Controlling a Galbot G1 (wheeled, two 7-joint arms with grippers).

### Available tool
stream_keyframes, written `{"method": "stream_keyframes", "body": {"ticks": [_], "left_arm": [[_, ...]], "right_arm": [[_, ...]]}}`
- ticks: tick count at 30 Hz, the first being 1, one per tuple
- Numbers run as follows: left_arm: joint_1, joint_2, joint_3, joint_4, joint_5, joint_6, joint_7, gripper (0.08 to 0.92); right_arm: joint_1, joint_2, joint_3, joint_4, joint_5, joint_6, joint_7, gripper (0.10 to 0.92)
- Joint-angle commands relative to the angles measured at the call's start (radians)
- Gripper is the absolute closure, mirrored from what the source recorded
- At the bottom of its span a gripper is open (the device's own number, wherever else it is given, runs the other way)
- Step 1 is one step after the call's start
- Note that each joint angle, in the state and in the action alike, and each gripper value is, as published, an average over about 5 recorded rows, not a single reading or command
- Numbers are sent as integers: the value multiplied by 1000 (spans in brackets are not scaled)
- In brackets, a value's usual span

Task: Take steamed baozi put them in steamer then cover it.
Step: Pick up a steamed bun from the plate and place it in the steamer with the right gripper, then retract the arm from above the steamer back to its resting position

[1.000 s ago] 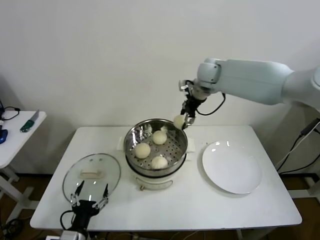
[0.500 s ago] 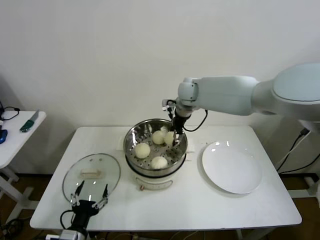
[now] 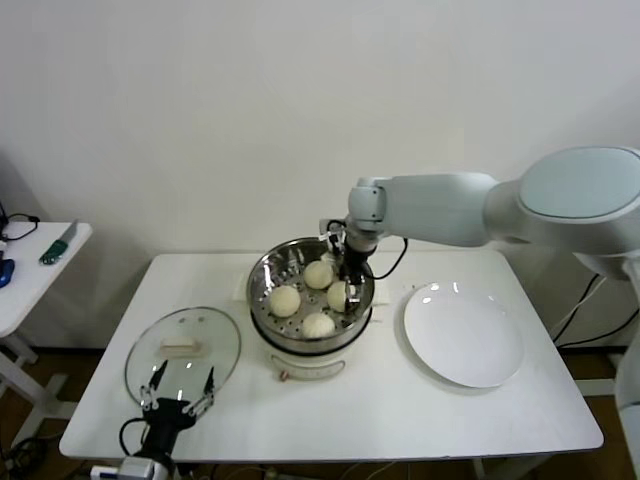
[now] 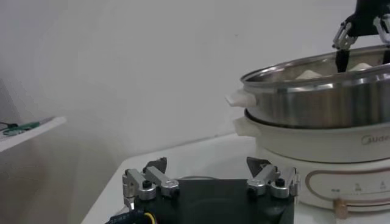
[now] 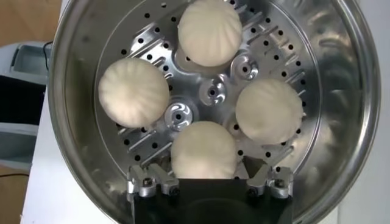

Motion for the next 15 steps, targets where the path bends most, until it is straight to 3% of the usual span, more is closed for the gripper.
{"method": "stream_keyframes", "body": {"ticks": [1,8,11,15], "left_arm": [[-1,0,0,-1,-2,2,0,177],[-5,3,-4,-2,-2,3,-1,177],[-6,6,-5,-3,-5,1,-3,177],[-10,12,-13,-4,-6,-1,-9,177]], "right_arm": [[26,-6,10,-4,-4,3,-28,205],[134,-75,25,23,21,61,-96,202],[151,-158,80,68,6,119,-20,203],[122,-345,199,183,-25,203,185,203]]}}
